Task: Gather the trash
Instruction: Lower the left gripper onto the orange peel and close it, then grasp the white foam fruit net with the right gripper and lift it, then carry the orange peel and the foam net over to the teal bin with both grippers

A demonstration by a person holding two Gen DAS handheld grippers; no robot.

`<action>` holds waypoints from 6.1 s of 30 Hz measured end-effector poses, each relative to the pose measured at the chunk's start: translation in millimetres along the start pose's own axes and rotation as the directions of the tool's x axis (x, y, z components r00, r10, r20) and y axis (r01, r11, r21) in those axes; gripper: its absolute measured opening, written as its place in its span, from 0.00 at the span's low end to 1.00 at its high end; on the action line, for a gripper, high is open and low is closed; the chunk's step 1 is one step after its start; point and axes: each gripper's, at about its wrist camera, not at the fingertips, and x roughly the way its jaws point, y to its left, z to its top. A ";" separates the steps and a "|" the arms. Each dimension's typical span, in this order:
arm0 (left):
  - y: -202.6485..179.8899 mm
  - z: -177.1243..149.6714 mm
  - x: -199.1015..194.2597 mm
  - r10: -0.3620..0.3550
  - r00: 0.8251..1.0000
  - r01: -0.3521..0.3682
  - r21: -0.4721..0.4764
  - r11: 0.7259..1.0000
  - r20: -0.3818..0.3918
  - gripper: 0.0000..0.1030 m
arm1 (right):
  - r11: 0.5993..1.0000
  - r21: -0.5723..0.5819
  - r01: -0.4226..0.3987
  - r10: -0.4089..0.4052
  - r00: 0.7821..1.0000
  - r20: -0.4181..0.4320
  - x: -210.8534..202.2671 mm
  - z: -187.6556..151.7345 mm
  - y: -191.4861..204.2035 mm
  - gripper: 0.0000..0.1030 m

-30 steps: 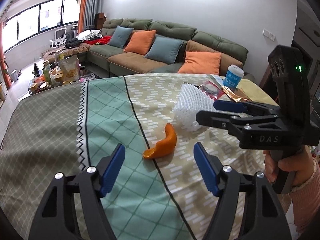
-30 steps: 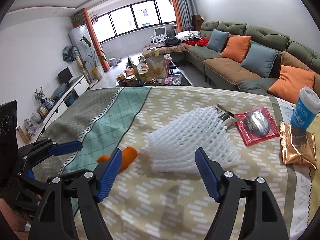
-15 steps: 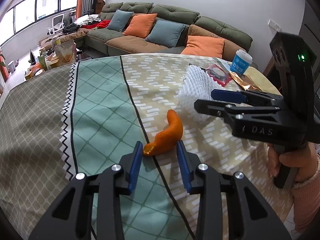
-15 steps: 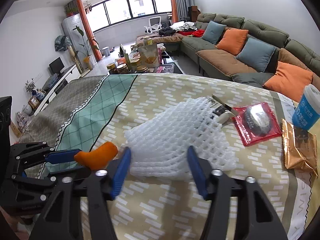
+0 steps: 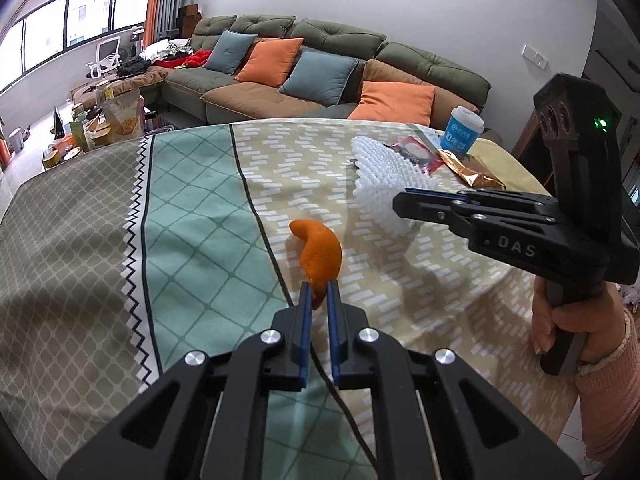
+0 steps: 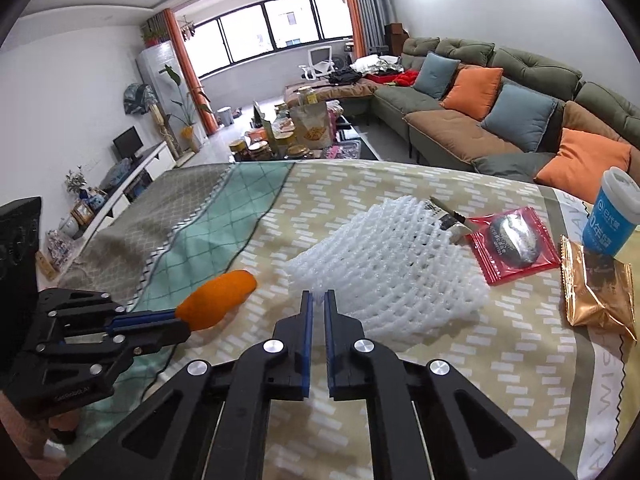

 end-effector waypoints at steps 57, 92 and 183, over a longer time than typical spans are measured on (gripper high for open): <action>3.4 -52.4 -43.6 -0.033 0.999 0.034 -0.046 0.998 0.014 0.14 | 0.966 0.163 -0.201 0.213 0.976 -0.056 -0.6 -38.7 12.0 0.10; 30.9 -73.2 -85.4 0.008 0.996 0.001 -0.109 0.994 0.086 0.13 | 0.947 0.133 -0.293 0.298 0.955 -0.014 -7.2 -35.4 41.8 0.11; 74.4 -139.7 -192.3 0.192 0.964 -0.148 -0.224 0.963 0.186 0.13 | 0.849 0.032 -0.527 0.525 0.850 0.043 -17.3 -35.4 148.8 0.11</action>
